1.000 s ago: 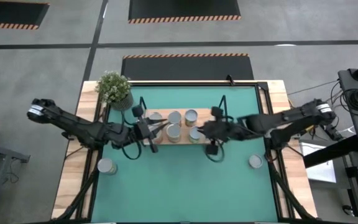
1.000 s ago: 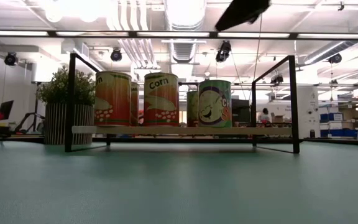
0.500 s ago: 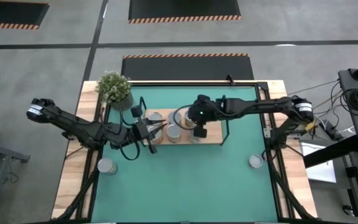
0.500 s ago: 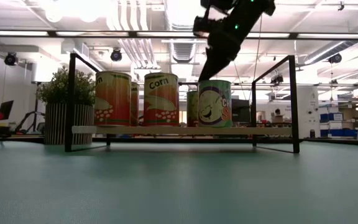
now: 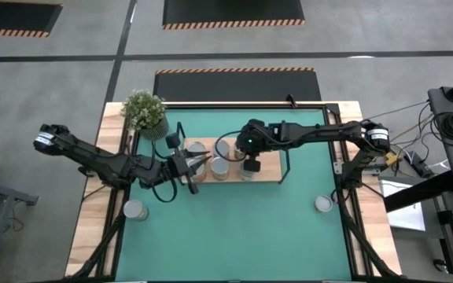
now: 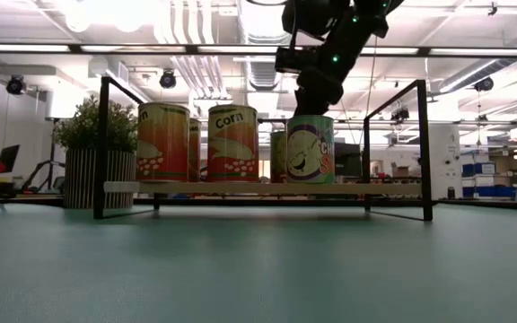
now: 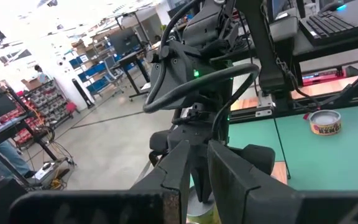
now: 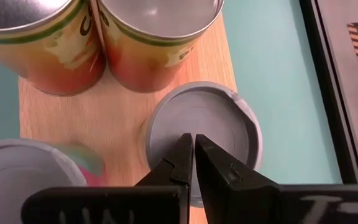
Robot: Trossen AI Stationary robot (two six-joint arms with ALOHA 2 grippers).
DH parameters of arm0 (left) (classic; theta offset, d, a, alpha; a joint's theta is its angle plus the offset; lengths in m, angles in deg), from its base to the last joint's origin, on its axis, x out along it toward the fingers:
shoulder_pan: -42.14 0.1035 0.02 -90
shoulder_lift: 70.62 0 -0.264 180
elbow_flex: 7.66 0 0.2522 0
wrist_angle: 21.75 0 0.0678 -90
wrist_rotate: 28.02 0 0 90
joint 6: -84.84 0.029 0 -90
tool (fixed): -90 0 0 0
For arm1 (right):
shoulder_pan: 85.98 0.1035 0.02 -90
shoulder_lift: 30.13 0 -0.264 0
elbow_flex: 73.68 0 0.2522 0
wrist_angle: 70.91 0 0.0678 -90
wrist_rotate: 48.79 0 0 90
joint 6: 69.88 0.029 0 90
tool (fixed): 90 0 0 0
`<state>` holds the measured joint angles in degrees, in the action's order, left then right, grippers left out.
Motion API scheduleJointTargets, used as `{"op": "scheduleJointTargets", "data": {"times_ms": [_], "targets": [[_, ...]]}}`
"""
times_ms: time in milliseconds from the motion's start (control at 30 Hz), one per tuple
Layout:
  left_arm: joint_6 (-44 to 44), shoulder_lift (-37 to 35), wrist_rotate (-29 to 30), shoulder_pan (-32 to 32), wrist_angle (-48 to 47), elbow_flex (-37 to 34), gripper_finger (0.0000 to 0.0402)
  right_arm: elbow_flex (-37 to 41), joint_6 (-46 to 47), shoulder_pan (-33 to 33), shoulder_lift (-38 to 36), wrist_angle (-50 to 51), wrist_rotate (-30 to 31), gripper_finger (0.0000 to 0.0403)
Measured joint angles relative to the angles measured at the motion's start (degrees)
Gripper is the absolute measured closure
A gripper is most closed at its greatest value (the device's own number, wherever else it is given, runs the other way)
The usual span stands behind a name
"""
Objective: Pick and place cans onto a shelf
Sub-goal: Put the canned spaghetti sauce on the shelf
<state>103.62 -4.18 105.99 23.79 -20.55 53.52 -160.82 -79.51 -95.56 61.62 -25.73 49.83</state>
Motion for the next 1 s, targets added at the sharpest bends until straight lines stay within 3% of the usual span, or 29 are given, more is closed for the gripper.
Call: {"op": "scheduleJointTargets", "data": {"times_ms": [433, 1000], "targets": [[0.0, 0.0, 0.0, 0.0, -0.1, 0.0, 0.0362, -0.4, 3.4, 0.1, -1.3, 6.2, 0.4, 0.0390], [0.0, 0.0, 0.0, 0.0, -0.5, 0.0, 0.0362, -0.4, 3.7, 0.1, -2.0, 5.8, 0.4, 0.0390]]}}
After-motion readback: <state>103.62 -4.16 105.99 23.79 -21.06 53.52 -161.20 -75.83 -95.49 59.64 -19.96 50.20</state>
